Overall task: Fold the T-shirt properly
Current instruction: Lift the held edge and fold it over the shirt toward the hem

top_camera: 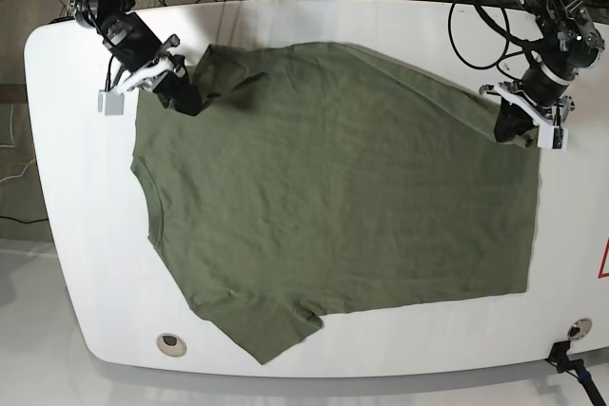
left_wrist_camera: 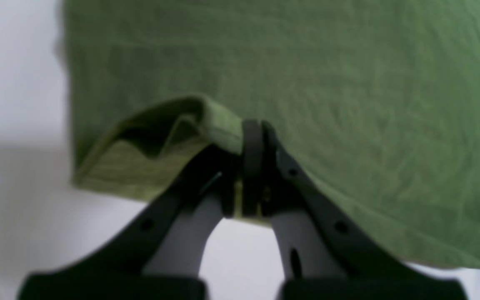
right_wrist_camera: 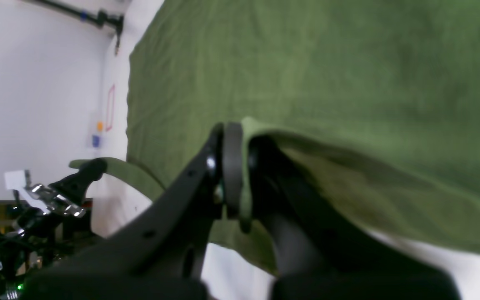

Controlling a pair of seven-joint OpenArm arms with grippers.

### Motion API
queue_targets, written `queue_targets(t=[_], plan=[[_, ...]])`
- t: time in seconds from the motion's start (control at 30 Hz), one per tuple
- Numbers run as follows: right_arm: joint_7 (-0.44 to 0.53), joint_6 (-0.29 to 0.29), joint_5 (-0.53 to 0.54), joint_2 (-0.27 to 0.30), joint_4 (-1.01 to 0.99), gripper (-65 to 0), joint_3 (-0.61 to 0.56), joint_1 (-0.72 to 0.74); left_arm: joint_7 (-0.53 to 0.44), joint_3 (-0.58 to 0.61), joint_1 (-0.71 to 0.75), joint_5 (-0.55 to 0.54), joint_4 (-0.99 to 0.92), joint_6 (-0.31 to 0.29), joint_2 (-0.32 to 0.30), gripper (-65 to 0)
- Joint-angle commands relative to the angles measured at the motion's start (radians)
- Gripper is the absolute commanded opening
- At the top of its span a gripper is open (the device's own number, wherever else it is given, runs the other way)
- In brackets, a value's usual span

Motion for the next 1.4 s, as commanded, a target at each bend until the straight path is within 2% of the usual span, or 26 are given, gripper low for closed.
queue_targets(t=[0.0, 0.13, 0.4, 0.5, 0.73, 1.0, 1.1, 1.2, 1.37], plan=[[0.01, 0.013, 0.015, 0.035, -0.026, -65.0, -0.009, 0.024, -0.028, 0.004, -0.025, -0.018, -0.004, -0.002, -0.016, -65.0], [0.01, 0.014, 0.015, 0.067, -0.111, -65.0, -0.026, 0.11, -0.028, 0.006, -0.086, -0.016, -0.081, -0.002, -0.016, -65.0], [-0.012, 0.014, 0.015, 0.07, -0.209, -65.0, -0.027, 0.267, -0.028, 0.006, -0.204, -0.015, -0.17, -0.002, -0.021, -65.0], [-0.067, 0.014, 0.015, 0.066, -0.275, -65.0, -0.027, 0.351, -0.028, 0.006, -0.24, 0.035, -0.207, -0.002, -0.021, -65.0], [-0.075, 0.016, 0.013, 0.067, -0.381, -65.0, -0.027, 0.471, -0.05, -0.002, -0.276, 0.142, -0.256, -0.002, -0.021, -65.0], [-0.076, 0.016, 0.01, 0.069, -0.479, -65.0, -0.029, 0.544, -0.103, 0.006, -0.286, 0.2, -0.259, -0.002, -0.022, -65.0], [-0.076, 0.016, -0.048, 0.064, -0.477, -65.0, -0.031, 0.56, -0.122, 0.006, -0.316, 0.202, -0.261, -0.002, -0.025, -65.0], [-0.075, 0.016, -0.106, 0.061, -0.477, -65.0, -0.029, 0.572, -0.122, 0.006, -0.342, 0.202, -0.278, -0.002, -0.044, -65.0], [-0.07, 0.017, -0.112, 0.063, -0.479, -65.0, -0.029, 0.587, -0.126, 0.007, -0.375, 0.202, -0.334, -0.002, -0.08, -65.0]])
